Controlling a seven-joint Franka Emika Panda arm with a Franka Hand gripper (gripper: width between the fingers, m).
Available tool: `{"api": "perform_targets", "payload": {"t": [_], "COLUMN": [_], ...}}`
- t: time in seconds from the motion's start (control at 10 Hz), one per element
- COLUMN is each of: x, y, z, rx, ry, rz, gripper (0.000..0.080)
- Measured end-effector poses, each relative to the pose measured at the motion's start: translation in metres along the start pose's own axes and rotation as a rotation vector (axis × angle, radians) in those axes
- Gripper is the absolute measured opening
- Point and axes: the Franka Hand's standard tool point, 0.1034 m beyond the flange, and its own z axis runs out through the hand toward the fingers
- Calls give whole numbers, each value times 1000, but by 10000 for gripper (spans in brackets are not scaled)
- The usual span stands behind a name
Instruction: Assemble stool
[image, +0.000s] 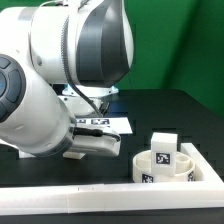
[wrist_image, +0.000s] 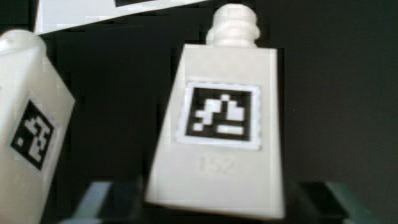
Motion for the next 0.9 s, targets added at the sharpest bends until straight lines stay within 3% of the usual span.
{"api": "perform_targets", "payload": {"t": [0.1,0.6,0.9], "x": [0,0,-12], "y": [0,-1,-11], "z": [0,-1,-18], "rx": [0,-1,-7], "ry": [0,1,29], "rz": [0,-3,-11], "gripper": [333,333,333]}}
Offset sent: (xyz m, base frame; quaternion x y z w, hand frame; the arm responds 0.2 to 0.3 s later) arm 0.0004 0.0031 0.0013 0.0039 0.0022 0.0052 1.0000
